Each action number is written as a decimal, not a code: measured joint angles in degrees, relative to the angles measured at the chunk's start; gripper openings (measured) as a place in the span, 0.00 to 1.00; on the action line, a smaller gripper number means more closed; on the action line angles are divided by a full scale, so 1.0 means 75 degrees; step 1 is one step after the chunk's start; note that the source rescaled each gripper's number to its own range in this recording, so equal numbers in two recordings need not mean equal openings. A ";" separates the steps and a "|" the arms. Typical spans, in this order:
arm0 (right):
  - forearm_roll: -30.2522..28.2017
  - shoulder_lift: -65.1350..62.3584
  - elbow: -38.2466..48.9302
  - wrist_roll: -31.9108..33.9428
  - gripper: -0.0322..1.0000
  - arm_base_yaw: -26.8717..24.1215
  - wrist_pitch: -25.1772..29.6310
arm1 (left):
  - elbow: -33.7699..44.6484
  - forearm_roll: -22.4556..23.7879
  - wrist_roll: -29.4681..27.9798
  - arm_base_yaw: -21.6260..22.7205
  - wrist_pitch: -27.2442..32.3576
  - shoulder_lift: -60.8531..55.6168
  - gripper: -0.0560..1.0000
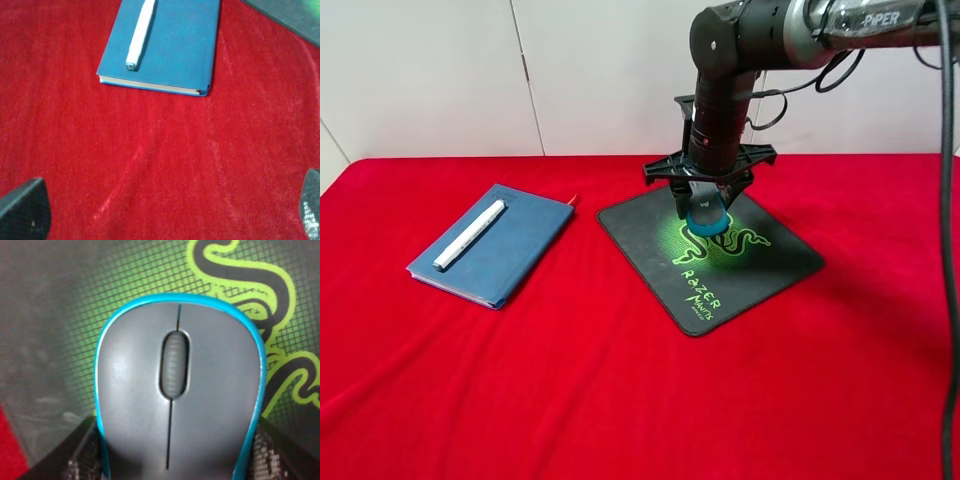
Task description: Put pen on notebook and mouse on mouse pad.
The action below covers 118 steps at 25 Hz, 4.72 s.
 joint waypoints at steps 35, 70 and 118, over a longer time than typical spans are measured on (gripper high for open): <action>-0.0309 -0.0313 0.0000 -0.0985 1.00 0.0000 0.0055 | 0.0000 0.0000 0.0000 0.0000 0.0000 0.0000 1.00; 0.0498 -0.5341 0.3793 -0.1400 1.00 0.0007 0.1200 | 0.0000 0.0000 0.0000 0.0000 0.0000 0.0000 1.00; 0.0548 -1.6654 0.9546 -0.2373 1.00 -0.4775 -0.0282 | 0.0000 -0.0005 0.0000 0.0000 0.0000 0.0000 1.00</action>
